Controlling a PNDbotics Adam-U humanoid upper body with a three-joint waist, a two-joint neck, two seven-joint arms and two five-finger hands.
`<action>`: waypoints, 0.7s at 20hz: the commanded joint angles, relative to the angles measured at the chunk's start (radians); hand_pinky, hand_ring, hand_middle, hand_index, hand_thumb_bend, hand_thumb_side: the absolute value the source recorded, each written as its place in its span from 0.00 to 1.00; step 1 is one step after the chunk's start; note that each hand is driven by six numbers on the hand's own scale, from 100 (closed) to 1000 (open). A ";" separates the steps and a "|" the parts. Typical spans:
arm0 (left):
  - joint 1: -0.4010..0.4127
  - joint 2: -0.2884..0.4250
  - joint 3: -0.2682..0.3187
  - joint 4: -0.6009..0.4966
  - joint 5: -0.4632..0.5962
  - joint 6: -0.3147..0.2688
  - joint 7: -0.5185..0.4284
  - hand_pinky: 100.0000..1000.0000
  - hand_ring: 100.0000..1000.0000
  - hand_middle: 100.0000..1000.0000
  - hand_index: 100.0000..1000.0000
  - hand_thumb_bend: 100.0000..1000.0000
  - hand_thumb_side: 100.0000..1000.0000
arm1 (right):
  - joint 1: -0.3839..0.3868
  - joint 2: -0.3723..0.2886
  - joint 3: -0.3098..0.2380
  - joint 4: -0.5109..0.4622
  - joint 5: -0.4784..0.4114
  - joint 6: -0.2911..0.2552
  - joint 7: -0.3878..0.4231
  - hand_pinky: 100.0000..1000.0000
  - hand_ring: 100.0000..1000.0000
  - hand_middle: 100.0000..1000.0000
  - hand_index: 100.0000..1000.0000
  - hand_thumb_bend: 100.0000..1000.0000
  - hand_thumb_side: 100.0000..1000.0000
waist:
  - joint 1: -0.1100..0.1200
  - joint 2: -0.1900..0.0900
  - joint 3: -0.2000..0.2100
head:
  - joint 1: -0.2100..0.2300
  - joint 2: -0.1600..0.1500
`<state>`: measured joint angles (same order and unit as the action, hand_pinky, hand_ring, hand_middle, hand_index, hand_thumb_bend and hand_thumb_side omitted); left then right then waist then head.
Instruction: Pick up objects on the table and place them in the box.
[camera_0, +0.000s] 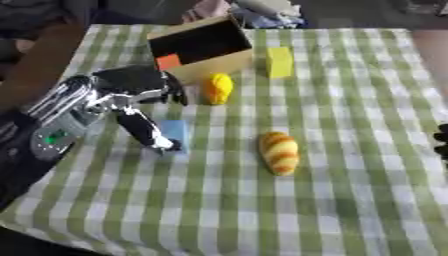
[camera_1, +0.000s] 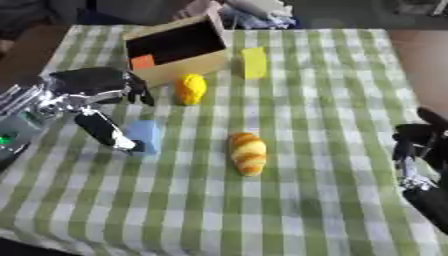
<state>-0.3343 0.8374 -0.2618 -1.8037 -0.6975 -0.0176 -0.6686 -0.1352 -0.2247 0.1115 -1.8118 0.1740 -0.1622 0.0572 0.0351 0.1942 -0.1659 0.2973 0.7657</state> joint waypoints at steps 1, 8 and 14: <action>-0.023 0.028 0.013 0.023 -0.009 -0.009 -0.044 0.76 0.76 0.80 0.89 0.72 0.53 | -0.006 -0.012 -0.004 -0.008 -0.006 -0.001 0.002 0.64 0.71 0.68 0.93 0.00 0.41 | 0.008 -0.029 -0.001 | 0.004 0.004; -0.074 -0.029 -0.007 0.148 -0.058 -0.008 0.011 0.74 0.73 0.76 0.86 0.66 0.47 | -0.006 -0.010 -0.002 -0.007 -0.009 -0.001 0.003 0.64 0.71 0.68 0.93 0.00 0.41 | 0.004 -0.028 -0.004 | 0.008 0.004; -0.111 -0.073 -0.013 0.241 -0.089 0.001 0.073 0.72 0.69 0.72 0.83 0.61 0.44 | -0.007 -0.007 -0.001 -0.008 -0.011 -0.002 0.004 0.64 0.71 0.68 0.93 0.00 0.41 | 0.002 -0.026 -0.007 | 0.011 0.004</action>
<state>-0.4297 0.7522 -0.2803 -1.5718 -0.7777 -0.0187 -0.6106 -0.1348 -0.2245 0.1119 -1.8067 0.1725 -0.1624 0.0576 0.0351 0.1942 -0.1721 0.3056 0.7657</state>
